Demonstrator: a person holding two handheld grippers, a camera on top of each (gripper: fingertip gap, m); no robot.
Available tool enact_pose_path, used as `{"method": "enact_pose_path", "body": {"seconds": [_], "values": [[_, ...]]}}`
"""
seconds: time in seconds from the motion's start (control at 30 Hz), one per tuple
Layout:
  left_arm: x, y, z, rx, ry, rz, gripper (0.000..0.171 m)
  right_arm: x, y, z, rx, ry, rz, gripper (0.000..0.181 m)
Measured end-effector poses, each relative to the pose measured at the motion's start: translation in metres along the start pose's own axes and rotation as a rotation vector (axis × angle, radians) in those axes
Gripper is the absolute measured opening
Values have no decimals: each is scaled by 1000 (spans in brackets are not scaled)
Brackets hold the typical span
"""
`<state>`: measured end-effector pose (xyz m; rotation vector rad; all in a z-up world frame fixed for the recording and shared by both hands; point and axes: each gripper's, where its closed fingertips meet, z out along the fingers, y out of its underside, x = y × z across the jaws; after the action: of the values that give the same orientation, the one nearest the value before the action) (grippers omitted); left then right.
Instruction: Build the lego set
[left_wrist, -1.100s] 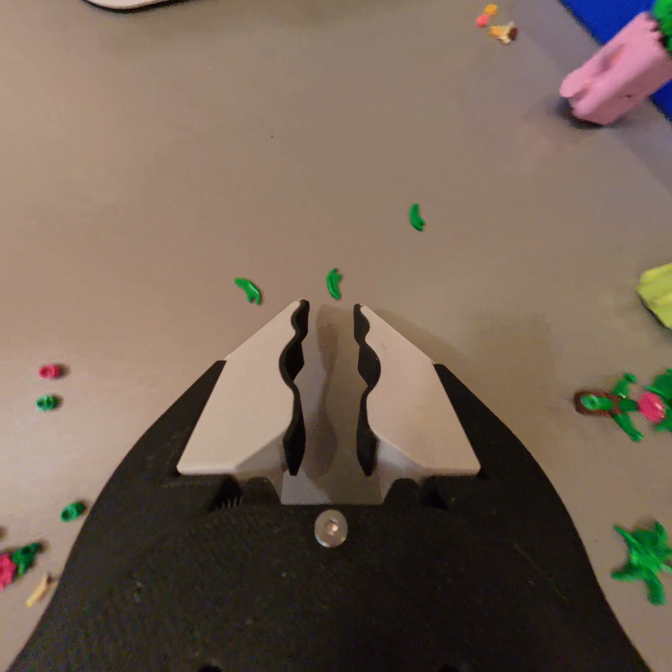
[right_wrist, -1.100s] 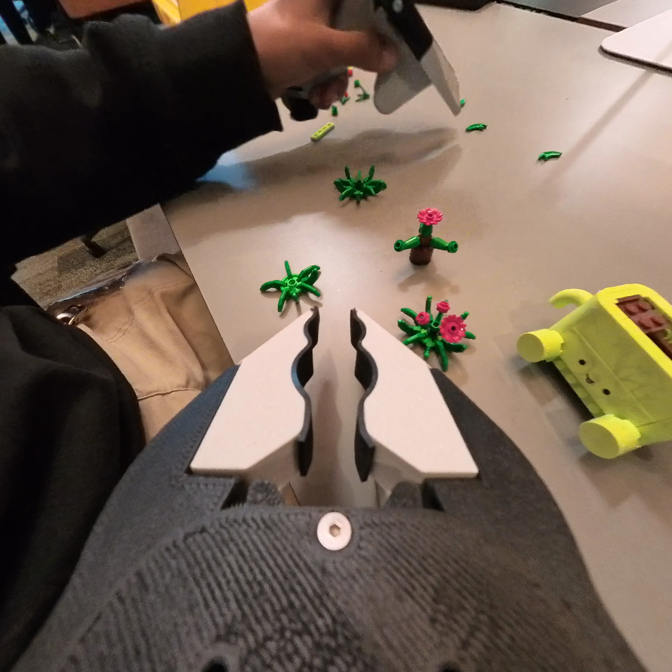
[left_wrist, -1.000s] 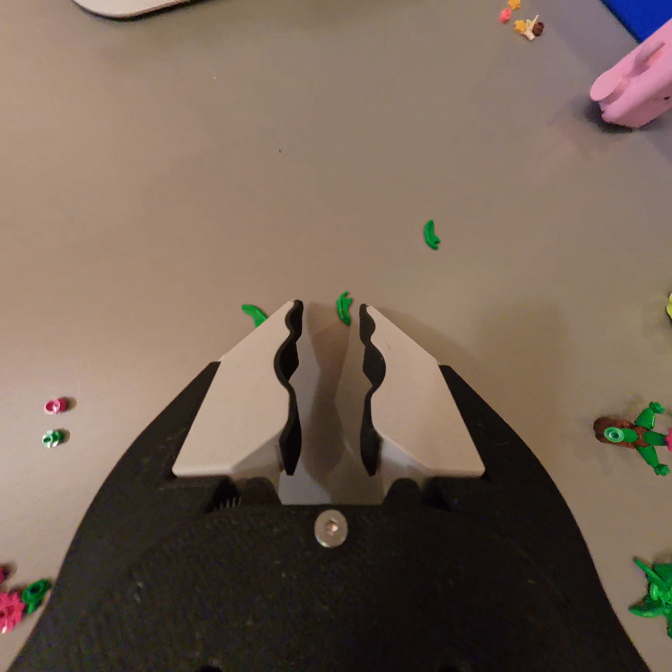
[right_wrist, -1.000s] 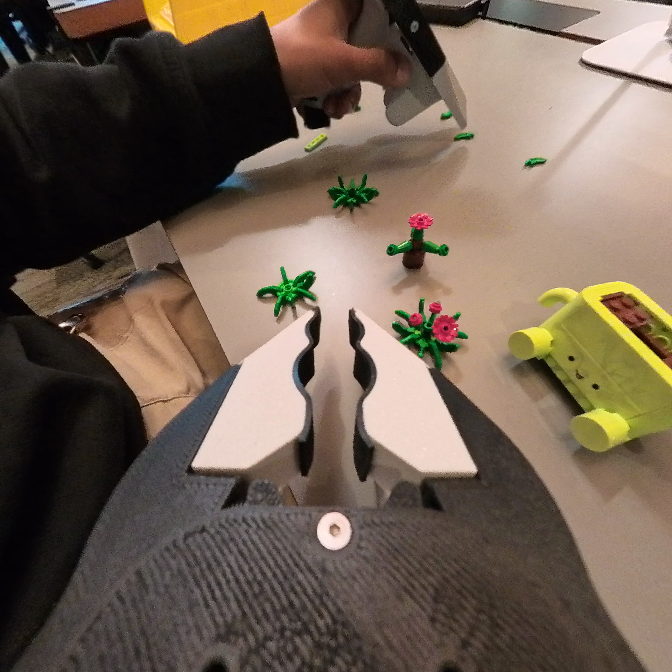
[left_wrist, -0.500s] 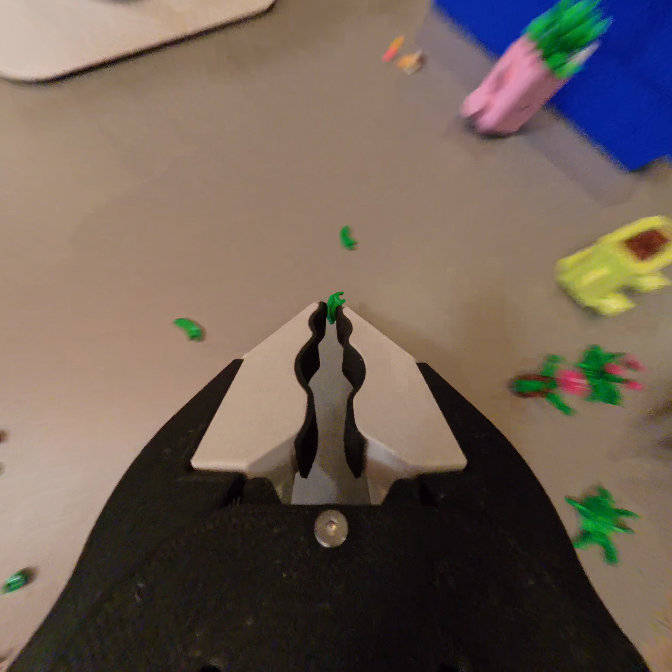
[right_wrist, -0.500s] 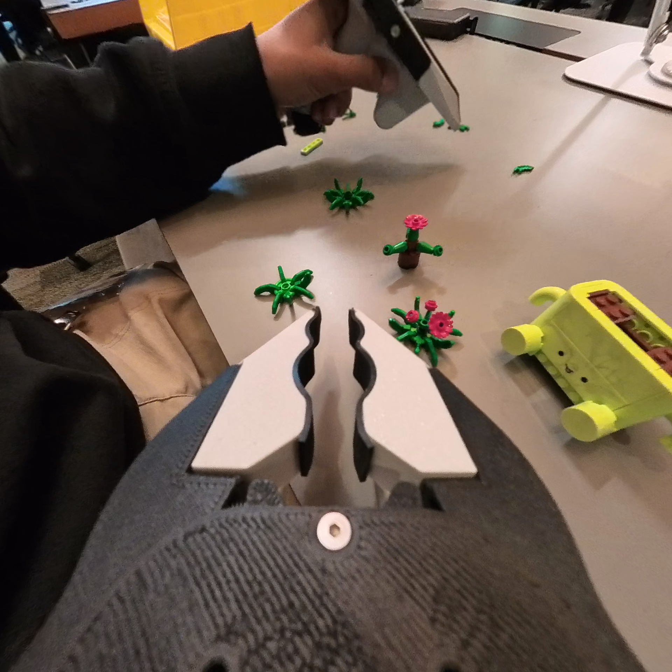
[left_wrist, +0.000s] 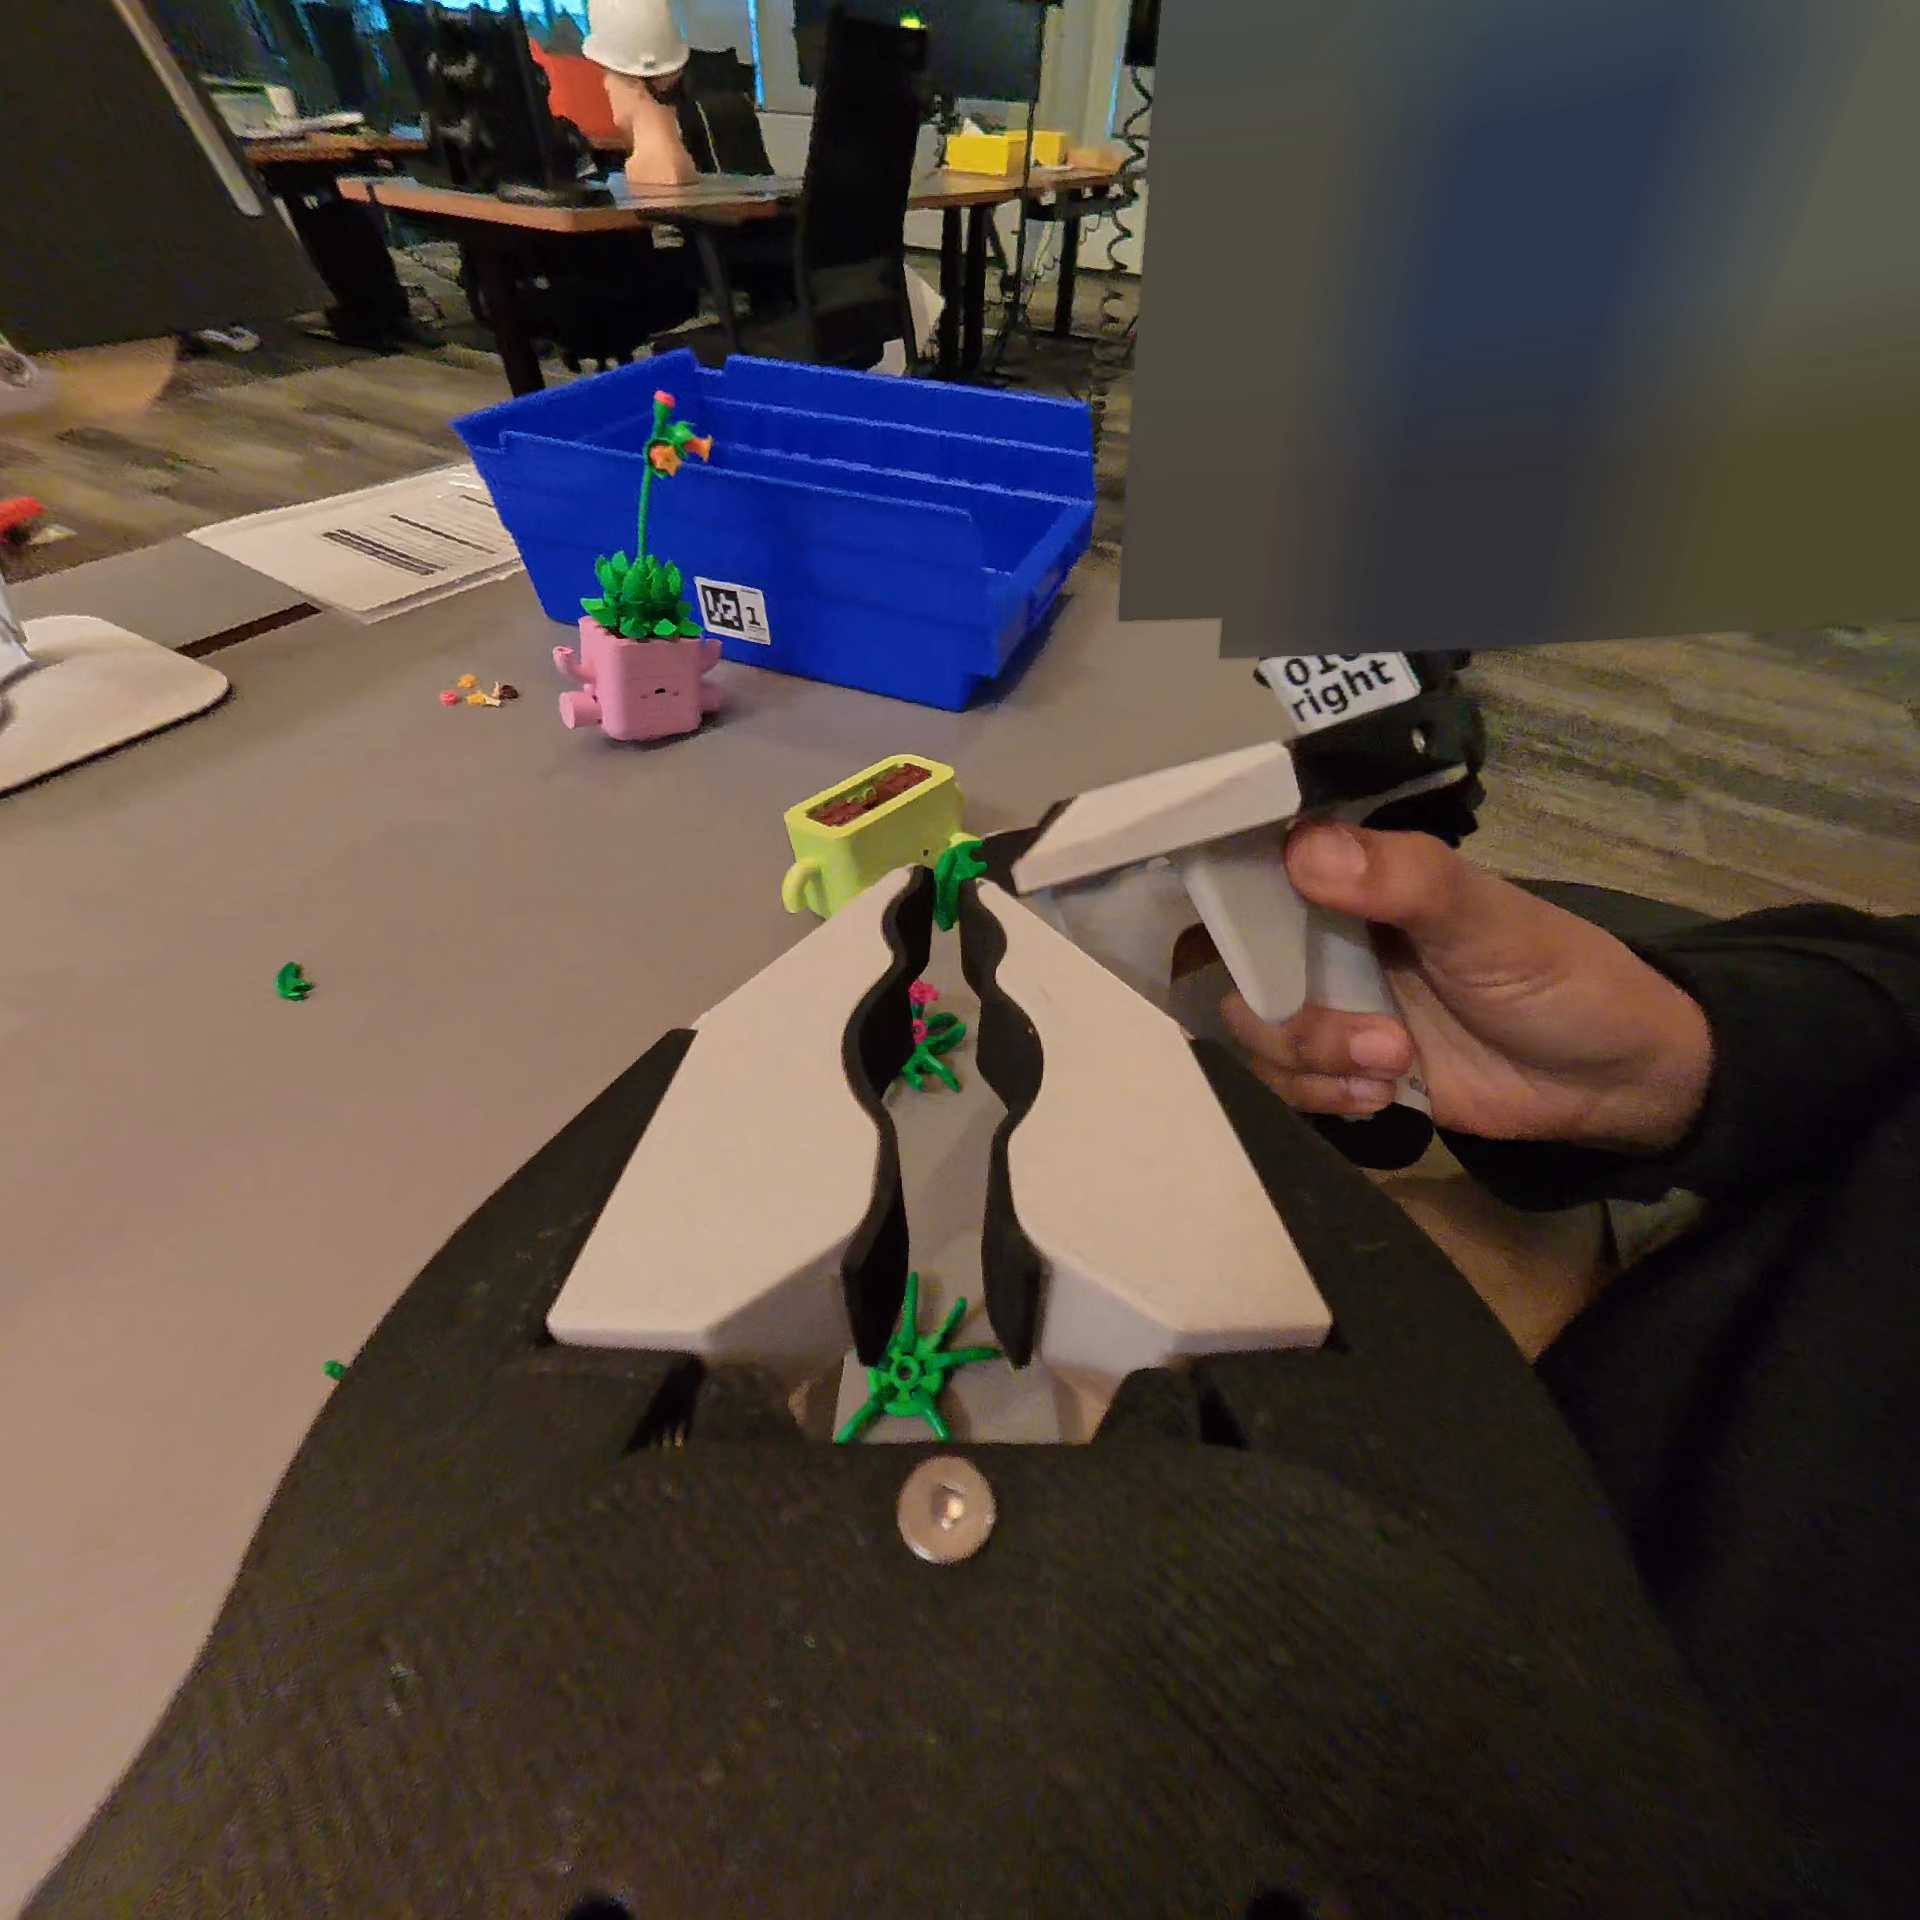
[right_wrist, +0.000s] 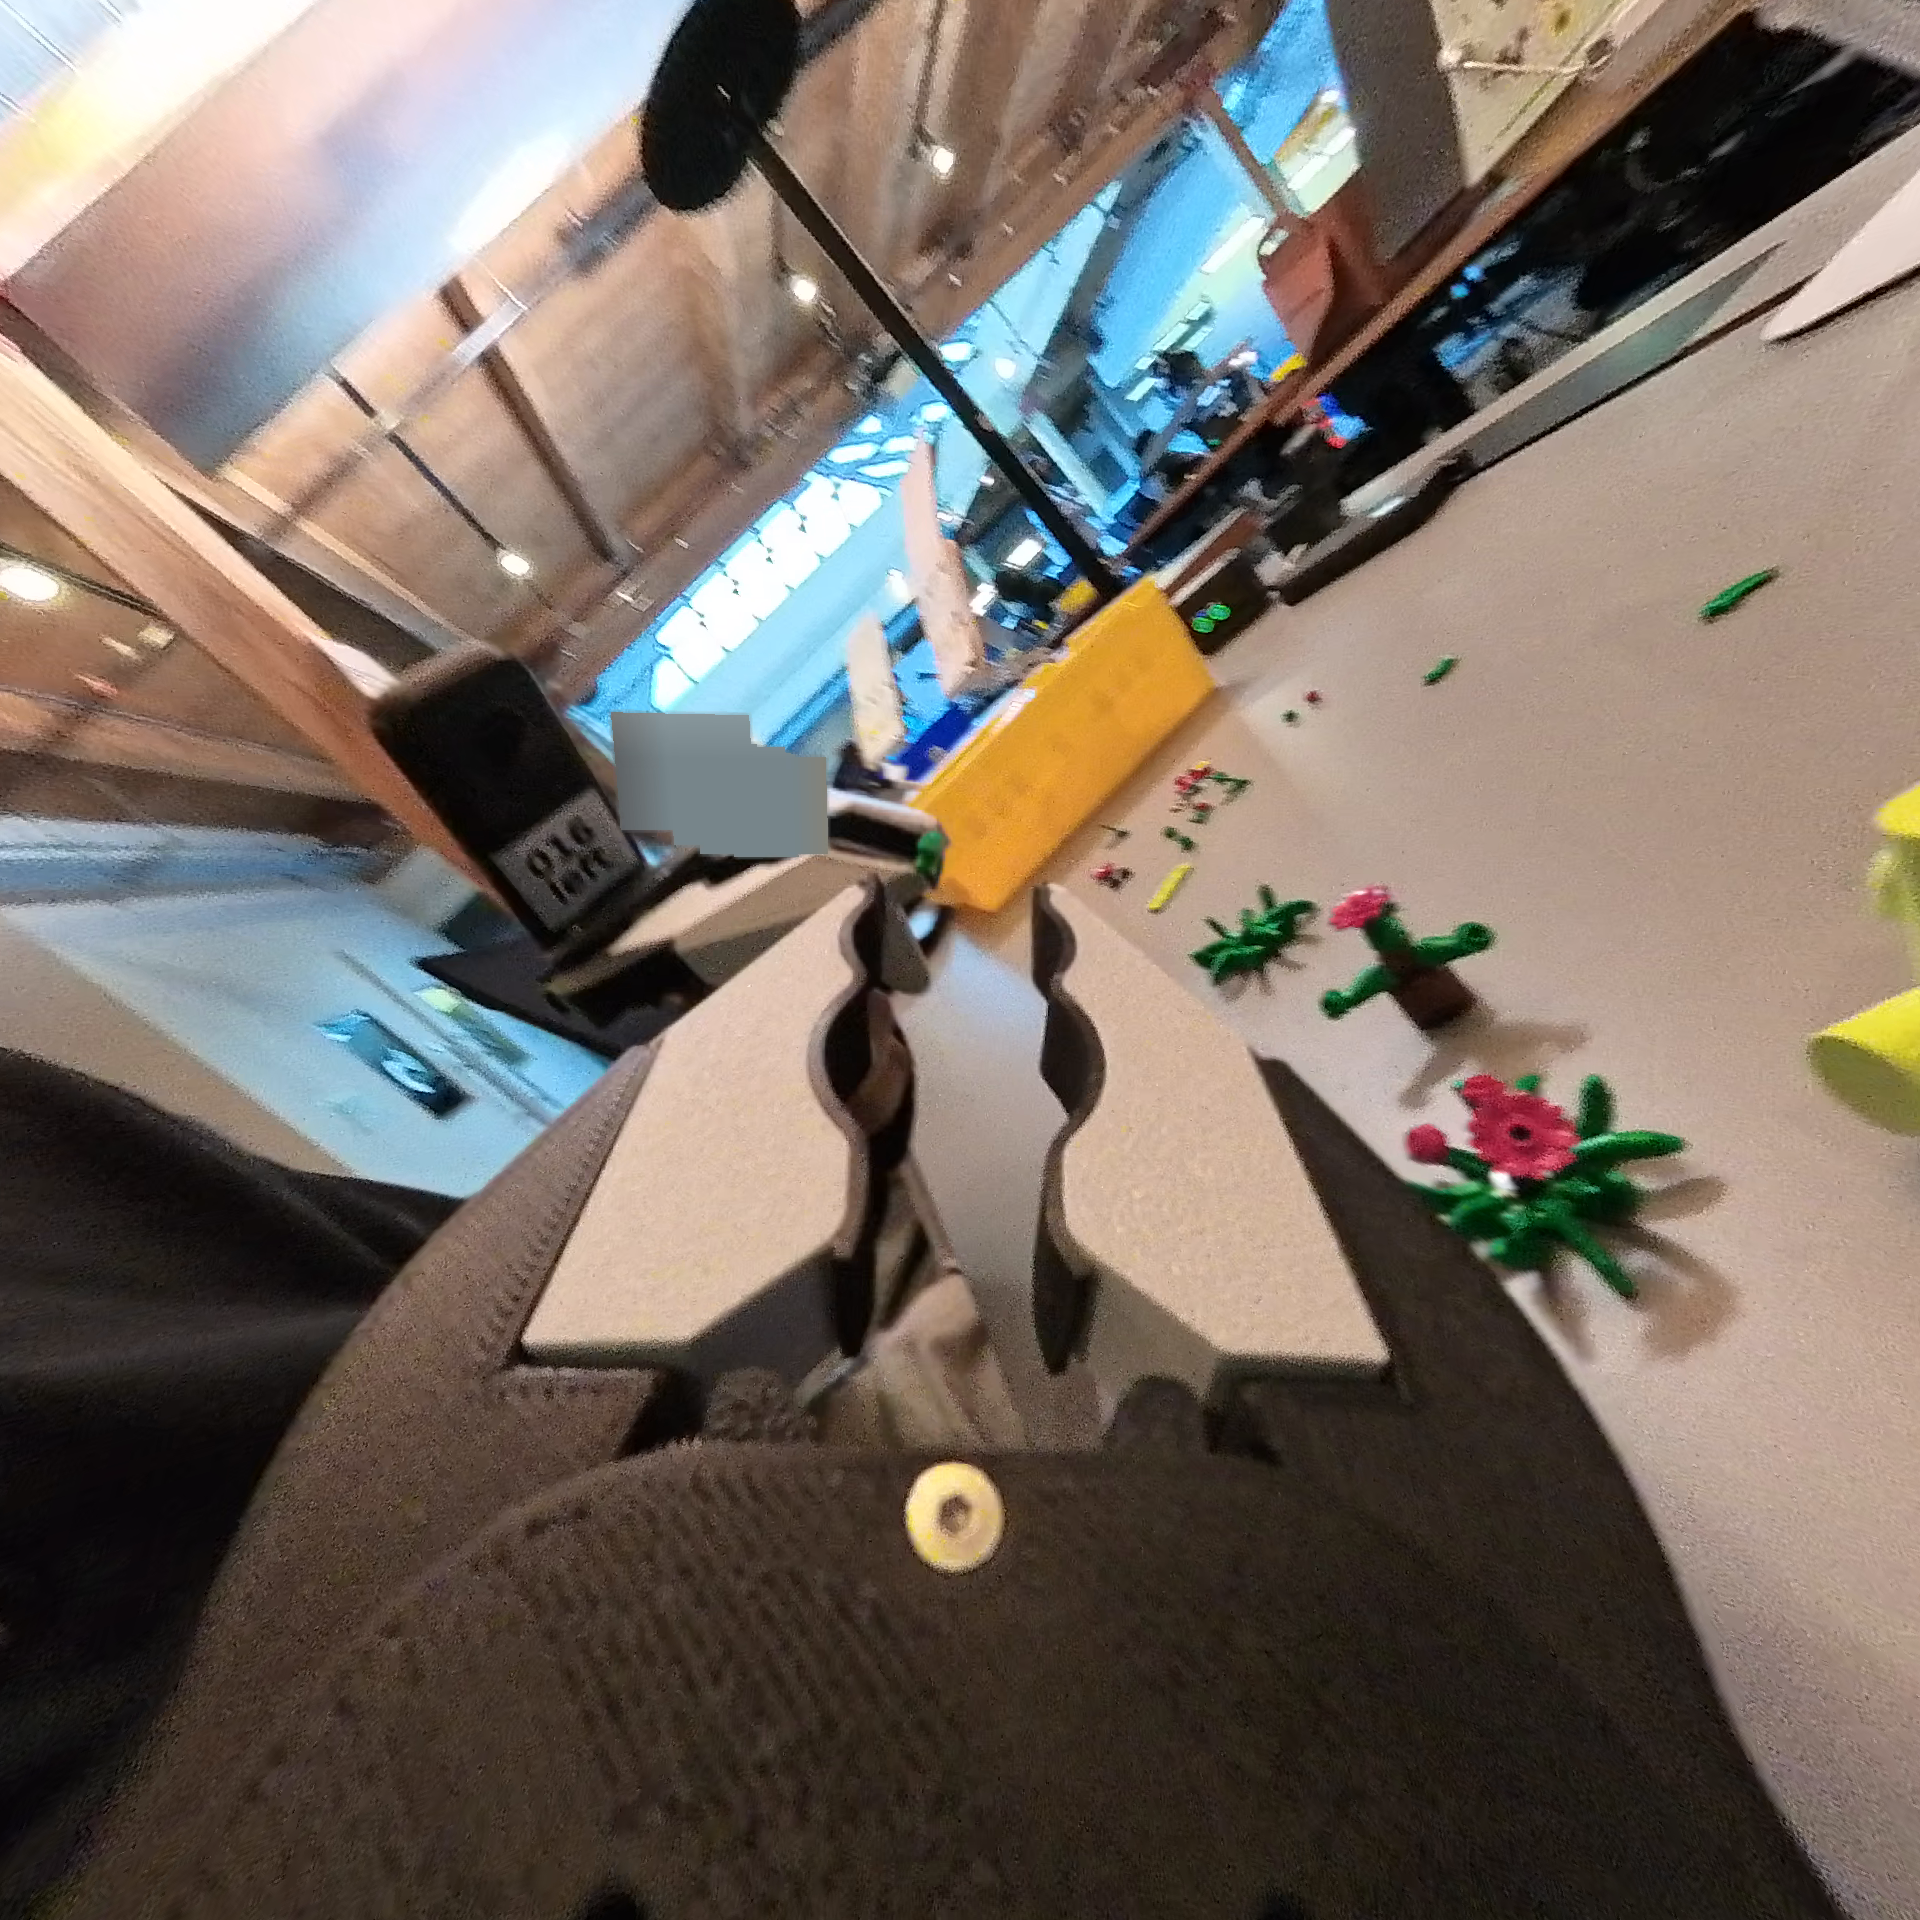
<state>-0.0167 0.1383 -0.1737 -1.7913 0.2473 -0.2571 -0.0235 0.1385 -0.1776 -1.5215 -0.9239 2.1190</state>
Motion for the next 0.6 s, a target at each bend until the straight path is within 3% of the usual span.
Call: {"method": "enact_pose_path", "body": {"seconds": [0.1, 0.17, 0.33, 0.6], "values": [[7, 4, 0, 0, -6, 6, 2, -12, 1, -1, 12, -89, 48, 17], [9, 5, 0, 10, 1, -4, 2, -12, 2, -2, 13, -82, 49, 5], [15, 7, 2, 24, 26, -18, 1, -9, 0, -7, -21, -50, -4, 0], [27, 4, -5, 75, 276, -212, 3, -11, -4, -16, -74, -111, -52, 0]]}}
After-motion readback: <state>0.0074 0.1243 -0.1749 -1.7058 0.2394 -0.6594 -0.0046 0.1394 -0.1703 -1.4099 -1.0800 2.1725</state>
